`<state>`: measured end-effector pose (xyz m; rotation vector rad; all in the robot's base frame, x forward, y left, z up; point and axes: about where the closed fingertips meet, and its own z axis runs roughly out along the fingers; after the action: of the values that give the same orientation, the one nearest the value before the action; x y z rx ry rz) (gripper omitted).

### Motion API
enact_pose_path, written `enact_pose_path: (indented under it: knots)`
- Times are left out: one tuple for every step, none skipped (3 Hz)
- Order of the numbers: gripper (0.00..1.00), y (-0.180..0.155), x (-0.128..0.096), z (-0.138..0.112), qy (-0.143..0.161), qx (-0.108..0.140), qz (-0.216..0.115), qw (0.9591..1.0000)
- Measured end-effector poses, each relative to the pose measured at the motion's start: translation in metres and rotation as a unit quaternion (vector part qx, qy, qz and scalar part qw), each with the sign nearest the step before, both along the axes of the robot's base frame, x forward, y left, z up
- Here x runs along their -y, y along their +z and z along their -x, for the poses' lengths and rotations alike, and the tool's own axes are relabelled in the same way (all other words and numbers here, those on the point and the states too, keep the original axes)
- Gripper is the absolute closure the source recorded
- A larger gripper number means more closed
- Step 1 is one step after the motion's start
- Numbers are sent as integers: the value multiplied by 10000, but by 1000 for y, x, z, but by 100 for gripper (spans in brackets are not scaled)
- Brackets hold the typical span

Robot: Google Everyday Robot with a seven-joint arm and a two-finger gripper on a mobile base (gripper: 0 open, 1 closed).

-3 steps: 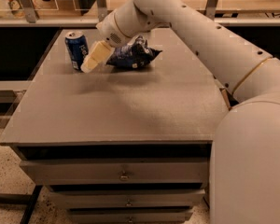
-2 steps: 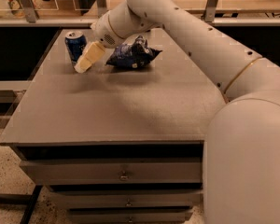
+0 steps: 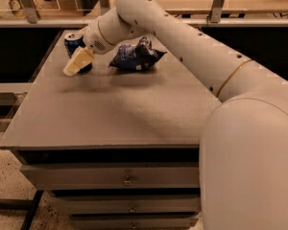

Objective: Pick pepsi can

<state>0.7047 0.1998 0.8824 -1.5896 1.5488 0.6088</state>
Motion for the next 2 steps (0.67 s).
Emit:
enact_pose_path:
  knots:
    - [42,-5,-15,5,164,37,-18,9999]
    - [64,-2,-25,9,280,-32,-73,9996]
